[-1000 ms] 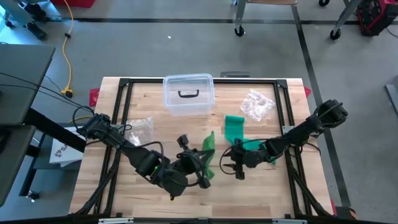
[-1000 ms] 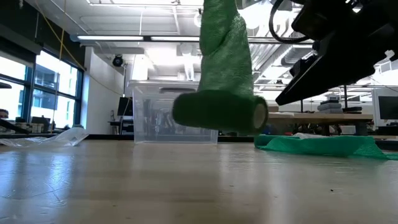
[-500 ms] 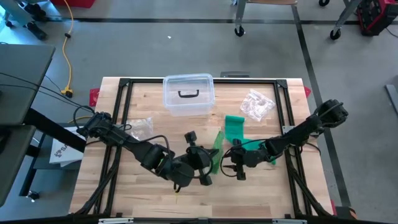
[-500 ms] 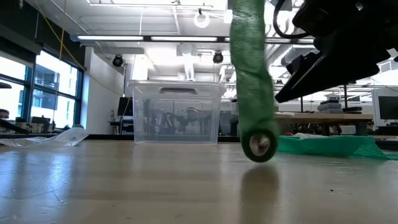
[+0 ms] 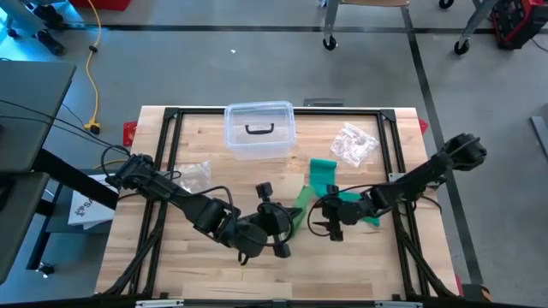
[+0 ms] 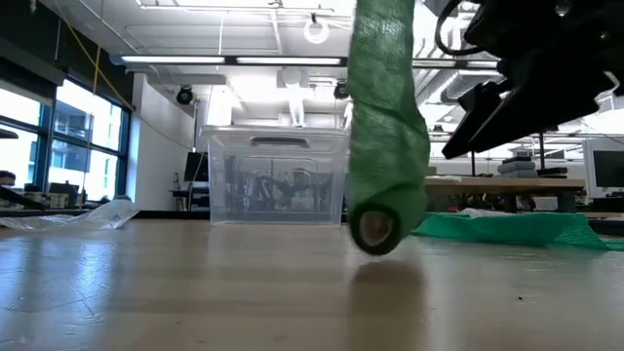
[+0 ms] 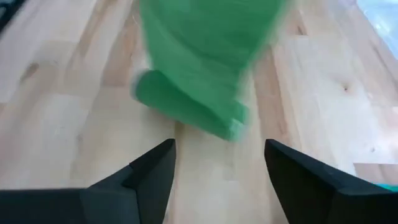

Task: Roll bandage
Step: Roll the green bandage

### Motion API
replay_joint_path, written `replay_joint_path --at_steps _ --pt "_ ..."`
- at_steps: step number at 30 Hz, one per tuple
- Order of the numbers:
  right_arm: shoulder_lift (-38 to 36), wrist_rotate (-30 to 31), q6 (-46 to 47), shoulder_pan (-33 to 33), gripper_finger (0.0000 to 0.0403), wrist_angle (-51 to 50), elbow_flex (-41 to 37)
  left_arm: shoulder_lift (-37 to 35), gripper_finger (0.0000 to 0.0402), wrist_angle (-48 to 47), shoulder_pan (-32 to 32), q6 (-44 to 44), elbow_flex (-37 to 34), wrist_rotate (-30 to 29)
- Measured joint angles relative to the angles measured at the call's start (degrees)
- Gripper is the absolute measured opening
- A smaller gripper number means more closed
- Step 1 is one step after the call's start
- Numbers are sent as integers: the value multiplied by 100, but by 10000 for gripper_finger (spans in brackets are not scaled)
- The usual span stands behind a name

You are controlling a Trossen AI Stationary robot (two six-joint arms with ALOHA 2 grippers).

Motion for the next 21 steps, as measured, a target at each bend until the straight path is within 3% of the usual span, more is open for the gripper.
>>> replay_joint_path --at_steps 4,9,14,21 --pt "23 -244 -558 -275 246 75 0 0 0 0 17 9 0 116" --pt "89 -1611 -1529 -549 246 806 0 0 0 -14 28 51 0 118" --pt "553 -2308 -1745 -610 245 1258 -2 0 0 -42 27 51 0 119" --pt "1282 -2360 -1455 -592 234 2095 -4 0 0 -42 26 51 0 118"
